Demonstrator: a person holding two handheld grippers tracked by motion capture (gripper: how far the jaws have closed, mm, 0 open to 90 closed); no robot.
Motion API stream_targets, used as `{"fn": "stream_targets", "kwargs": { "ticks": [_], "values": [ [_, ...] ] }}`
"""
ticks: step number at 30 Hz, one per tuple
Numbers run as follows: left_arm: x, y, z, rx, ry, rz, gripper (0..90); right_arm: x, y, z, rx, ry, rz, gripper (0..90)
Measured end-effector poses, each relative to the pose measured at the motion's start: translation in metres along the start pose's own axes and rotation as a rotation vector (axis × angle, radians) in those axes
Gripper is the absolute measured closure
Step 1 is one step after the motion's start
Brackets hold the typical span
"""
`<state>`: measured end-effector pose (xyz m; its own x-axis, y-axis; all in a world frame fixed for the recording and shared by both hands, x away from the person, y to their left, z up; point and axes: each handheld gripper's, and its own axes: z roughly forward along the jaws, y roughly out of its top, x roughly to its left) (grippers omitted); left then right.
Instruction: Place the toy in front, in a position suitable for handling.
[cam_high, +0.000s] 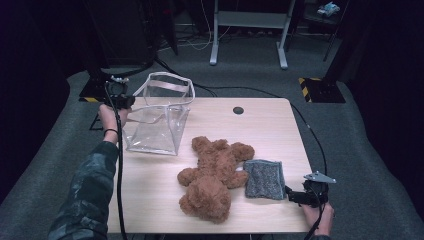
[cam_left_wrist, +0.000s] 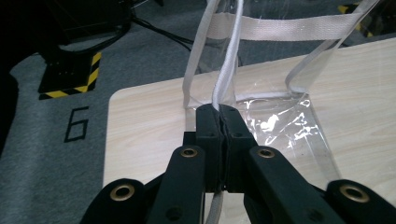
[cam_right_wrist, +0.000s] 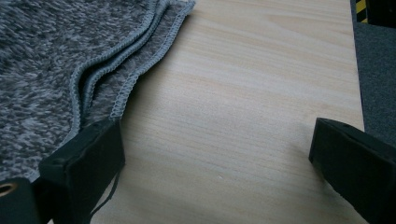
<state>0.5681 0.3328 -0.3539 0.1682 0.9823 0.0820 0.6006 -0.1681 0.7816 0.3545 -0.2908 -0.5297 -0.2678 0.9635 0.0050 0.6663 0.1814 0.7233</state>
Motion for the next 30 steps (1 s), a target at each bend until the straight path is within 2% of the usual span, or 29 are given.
{"fn": "stream_targets", "kwargs": {
  "ticks": [4, 8, 17, 21, 23, 24, 26, 29, 30],
  "values": [
    [0.007, -0.002, -0.002, 0.0, 0.016, -0.016, 87.7, 0.0, 0.0, 0.0, 0.0, 0.0, 0.0, 2.8],
    [0.012, -0.006, -0.004, -0.004, 0.043, -0.009, 87.7, 0.0, 0.0, 0.0, 0.0, 0.0, 0.0, 2.8],
    [0.027, -0.012, -0.011, 0.009, 0.077, -0.03, 87.7, 0.0, 0.0, 0.0, 0.001, -0.001, 0.003, 2.8],
    [0.029, -0.014, -0.013, 0.005, 0.073, -0.034, 87.1, 0.001, 0.0, 0.0, 0.002, -0.002, 0.007, 2.8],
    [0.028, -0.013, -0.017, -0.002, 0.072, -0.035, 80.4, 0.0, 0.0, 0.0, 0.0, -0.001, 0.0, 2.8],
    [0.027, -0.012, -0.019, -0.013, 0.062, -0.04, 71.2, 0.0, 0.0, 0.0, 0.0, -0.001, 0.0, 2.8],
    [0.023, -0.009, -0.025, -0.027, 0.062, -0.029, 61.9, 0.0, 0.0, 0.0, 0.0, 0.0, 0.001, 2.8],
    [0.018, -0.004, -0.036, -0.051, 0.03, -0.01, 46.7, 0.0, 0.0, 0.0, 0.0, -0.001, 0.0, 2.8],
    [0.016, -0.002, -0.038, -0.058, 0.005, -0.007, 43.7, 0.0, 0.0, 0.0, 0.001, -0.001, 0.003, 2.8]
  ]
}}
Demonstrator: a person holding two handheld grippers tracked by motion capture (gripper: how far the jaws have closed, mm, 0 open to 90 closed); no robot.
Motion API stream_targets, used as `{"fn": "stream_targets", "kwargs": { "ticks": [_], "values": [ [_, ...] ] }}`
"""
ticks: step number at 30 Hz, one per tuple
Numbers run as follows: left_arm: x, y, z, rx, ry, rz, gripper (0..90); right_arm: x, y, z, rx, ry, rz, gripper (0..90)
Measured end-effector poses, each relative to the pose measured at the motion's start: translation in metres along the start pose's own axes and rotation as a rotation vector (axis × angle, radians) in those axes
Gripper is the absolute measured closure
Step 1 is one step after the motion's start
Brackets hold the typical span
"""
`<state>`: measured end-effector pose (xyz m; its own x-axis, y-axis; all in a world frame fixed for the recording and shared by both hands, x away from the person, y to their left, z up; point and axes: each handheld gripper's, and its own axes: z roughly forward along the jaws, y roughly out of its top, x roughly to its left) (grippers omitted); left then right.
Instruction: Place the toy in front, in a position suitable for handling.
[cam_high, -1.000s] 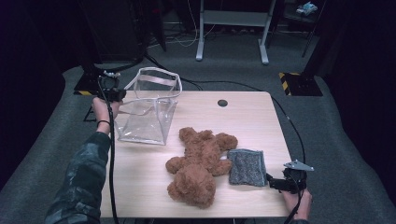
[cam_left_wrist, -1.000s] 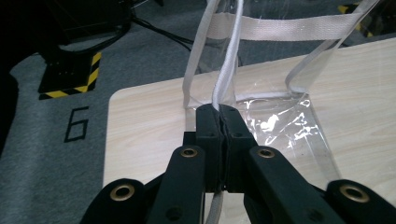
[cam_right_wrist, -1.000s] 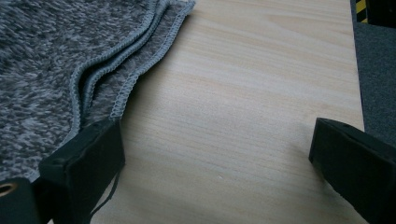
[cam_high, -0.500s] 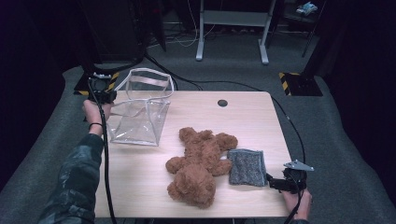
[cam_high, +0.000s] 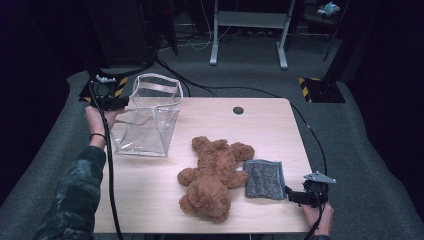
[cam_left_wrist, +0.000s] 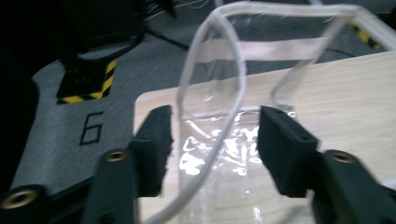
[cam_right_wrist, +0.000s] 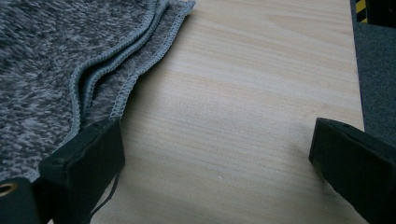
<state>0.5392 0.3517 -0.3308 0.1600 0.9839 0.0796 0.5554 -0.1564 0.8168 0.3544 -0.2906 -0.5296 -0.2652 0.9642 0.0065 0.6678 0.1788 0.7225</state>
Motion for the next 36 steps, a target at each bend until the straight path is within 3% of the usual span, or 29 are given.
{"fn": "stream_targets", "kwargs": {
  "ticks": [3, 4, 6, 9, 10, 12, 17, 18, 22, 26, 30, 36],
  "values": [
    [-0.008, 0.005, -0.006, -0.005, -0.061, 0.02, 35.9, 0.0, 0.0, 0.0, -0.001, 0.0, -0.002, 2.8],
    [-0.008, 0.005, -0.006, -0.005, -0.061, 0.02, 34.0, 0.0, 0.0, 0.0, -0.001, 0.0, -0.002, 2.8],
    [-0.022, 0.009, -0.006, -0.013, -0.115, 0.034, 31.2, 0.0, 0.0, 0.0, 0.0, 0.0, 0.002, 2.8],
    [-0.032, 0.012, -0.006, -0.02, -0.147, 0.058, 27.8, 0.0, 0.0, 0.0, -0.001, 0.0, -0.002, 2.8],
    [-0.039, 0.014, -0.005, -0.019, -0.18, 0.067, 26.9, 0.0, 0.0, 0.0, -0.001, 0.0, -0.002, 2.8],
    [-0.049, 0.015, -0.003, -0.018, -0.208, 0.082, 25.6, 0.0, 0.0, 0.0, 0.0, 0.0, 0.001, 2.8],
    [-0.068, 0.018, 0.003, 0.013, -0.235, 0.133, 25.0, 0.0, 0.0, 0.0, 0.001, 0.0, 0.003, 2.8],
    [-0.078, 0.018, 0.009, 0.029, -0.245, 0.15, 25.2, 0.0, 0.0, 0.0, 0.0, 0.0, 0.003, 2.8],
    [-0.091, 0.016, 0.019, 0.072, -0.248, 0.2, 28.3, 0.0, 0.0, 0.0, 0.0, 0.0, 0.003, 2.8],
    [-0.1, 0.014, 0.028, 0.127, -0.228, 0.24, 39.3, 0.0, 0.0, 0.0, 0.0, 0.001, 0.003, 2.8],
    [-0.102, 0.01, 0.035, 0.128, -0.187, 0.258, 57.7, 0.0, 0.0, 0.0, 0.0, 0.001, 0.003, 2.8],
    [-0.098, 0.008, 0.039, 0.12, -0.145, 0.243, 79.0, 0.0, 0.0, 0.0, 0.0, 0.001, 0.003, 2.8]
  ]
}}
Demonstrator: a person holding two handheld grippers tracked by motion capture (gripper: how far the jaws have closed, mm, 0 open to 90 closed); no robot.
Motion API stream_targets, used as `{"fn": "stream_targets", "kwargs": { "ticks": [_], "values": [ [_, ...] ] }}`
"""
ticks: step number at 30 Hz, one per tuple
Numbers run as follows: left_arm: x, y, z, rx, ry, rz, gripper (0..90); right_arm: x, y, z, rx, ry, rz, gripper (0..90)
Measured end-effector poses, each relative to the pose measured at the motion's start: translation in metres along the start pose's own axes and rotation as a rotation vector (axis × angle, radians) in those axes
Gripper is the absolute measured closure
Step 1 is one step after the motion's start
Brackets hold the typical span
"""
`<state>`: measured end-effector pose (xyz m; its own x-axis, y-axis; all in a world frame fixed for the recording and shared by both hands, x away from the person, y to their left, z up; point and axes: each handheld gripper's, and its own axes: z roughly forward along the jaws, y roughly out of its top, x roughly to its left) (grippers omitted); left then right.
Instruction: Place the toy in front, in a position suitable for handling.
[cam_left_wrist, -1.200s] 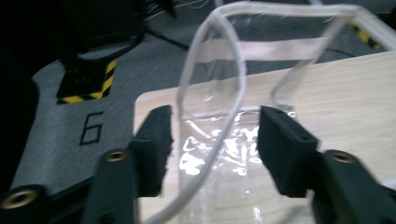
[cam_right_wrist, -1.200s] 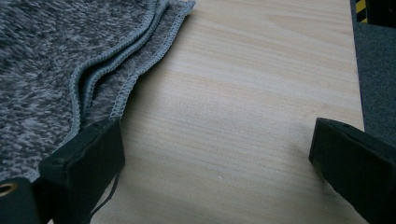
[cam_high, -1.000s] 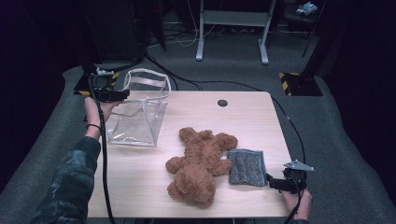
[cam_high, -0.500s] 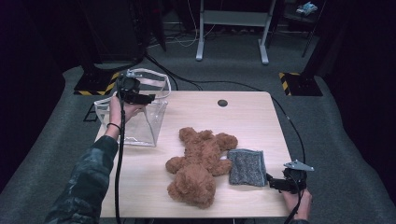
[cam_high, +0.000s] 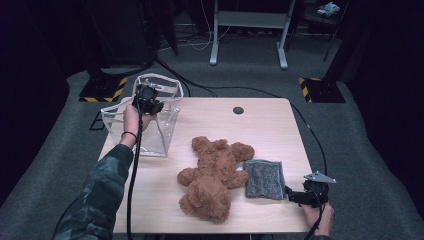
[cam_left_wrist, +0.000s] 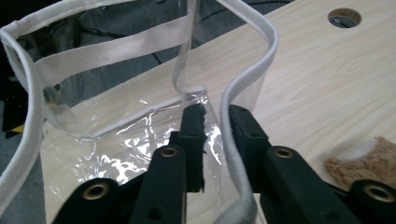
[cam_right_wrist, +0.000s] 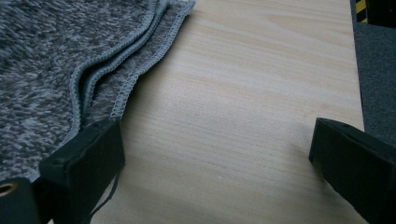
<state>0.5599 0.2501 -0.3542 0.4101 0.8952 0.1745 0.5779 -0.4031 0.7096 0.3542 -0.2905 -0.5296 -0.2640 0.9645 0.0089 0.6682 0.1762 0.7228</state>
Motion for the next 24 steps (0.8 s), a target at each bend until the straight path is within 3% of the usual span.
{"fn": "stream_targets", "kwargs": {
  "ticks": [2, 10, 13, 19, 21, 23, 24],
  "values": [
    [0.001, 0.0, 0.001, -0.014, 0.042, -0.013, 83.0, 0.0, 0.0, 0.0, 0.001, -0.001, 0.0, 2.8],
    [0.005, 0.0, 0.003, -0.035, 0.126, -0.037, 85.2, 0.0, 0.0, 0.0, -0.001, 0.0, -0.002, 2.8],
    [0.009, -0.002, 0.004, -0.035, 0.161, -0.028, 85.4, 0.0, 0.0, 0.0, 0.0, 0.0, 0.0, 2.8],
    [0.018, -0.006, 0.007, -0.033, 0.182, -0.049, 85.0, 0.0, 0.0, 0.0, 0.0, 0.0, 0.0, 2.8],
    [0.017, -0.006, 0.006, -0.041, 0.19, -0.056, 77.5, 0.0, 0.0, 0.0, 0.0, 0.0, -0.002, 2.8],
    [0.016, -0.006, 0.004, -0.047, 0.176, -0.074, 57.3, 0.0, 0.0, 0.0, -0.001, 0.0, -0.003, 2.8],
    [0.015, -0.006, 0.002, -0.043, 0.176, -0.077, 53.0, 0.0, 0.0, 0.0, 0.0, 0.0, 0.0, 2.8]
  ]
}}
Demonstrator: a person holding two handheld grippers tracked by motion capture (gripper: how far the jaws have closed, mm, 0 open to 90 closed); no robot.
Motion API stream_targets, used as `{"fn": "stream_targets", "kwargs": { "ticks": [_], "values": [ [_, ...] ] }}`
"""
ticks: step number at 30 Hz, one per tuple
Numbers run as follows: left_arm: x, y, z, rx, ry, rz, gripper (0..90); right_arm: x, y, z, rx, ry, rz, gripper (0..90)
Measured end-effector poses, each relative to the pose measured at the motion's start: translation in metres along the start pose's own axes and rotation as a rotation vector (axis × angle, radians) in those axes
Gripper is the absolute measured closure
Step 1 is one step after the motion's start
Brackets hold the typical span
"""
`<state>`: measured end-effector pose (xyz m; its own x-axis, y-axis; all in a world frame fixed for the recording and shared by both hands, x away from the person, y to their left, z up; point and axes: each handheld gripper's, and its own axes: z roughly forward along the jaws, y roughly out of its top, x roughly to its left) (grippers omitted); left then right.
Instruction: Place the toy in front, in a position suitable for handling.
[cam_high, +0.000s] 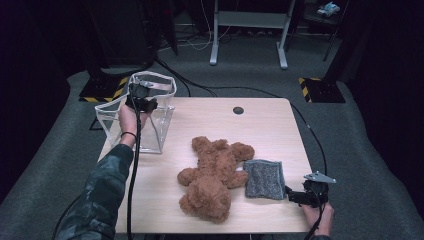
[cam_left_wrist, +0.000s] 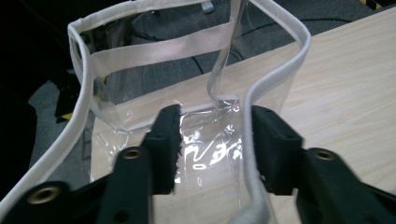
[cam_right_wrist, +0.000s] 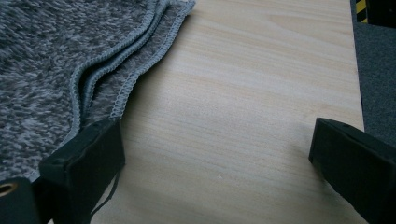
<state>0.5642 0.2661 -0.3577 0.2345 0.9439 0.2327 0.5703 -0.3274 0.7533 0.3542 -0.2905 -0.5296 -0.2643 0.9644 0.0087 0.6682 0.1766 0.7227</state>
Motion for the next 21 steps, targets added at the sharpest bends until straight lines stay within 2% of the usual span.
{"fn": "stream_targets", "kwargs": {
  "ticks": [4, 6, 12, 18, 21],
  "values": [
    [0.0, -0.001, -0.014, -0.053, 0.007, -0.024, 39.3, 0.0, 0.0, 0.0, 0.0, 0.001, -0.002, 2.8],
    [0.002, -0.002, -0.022, -0.068, -0.004, -0.04, 34.1, 0.0, 0.0, 0.0, 0.0, 0.0, 0.0, 2.8],
    [0.002, -0.009, -0.051, -0.096, -0.029, -0.072, 29.1, 0.0, 0.0, 0.0, 0.0, 0.0, -0.002, 2.8],
    [-0.003, -0.026, -0.066, -0.106, -0.062, -0.086, 28.4, 0.0, 0.0, 0.0, 0.0, 0.0, 0.0, 2.9],
    [-0.006, -0.035, -0.067, -0.095, -0.077, -0.102, 28.4, 0.0, 0.0, 0.0, 0.0, 0.0, 0.0, 2.9]
  ]
}}
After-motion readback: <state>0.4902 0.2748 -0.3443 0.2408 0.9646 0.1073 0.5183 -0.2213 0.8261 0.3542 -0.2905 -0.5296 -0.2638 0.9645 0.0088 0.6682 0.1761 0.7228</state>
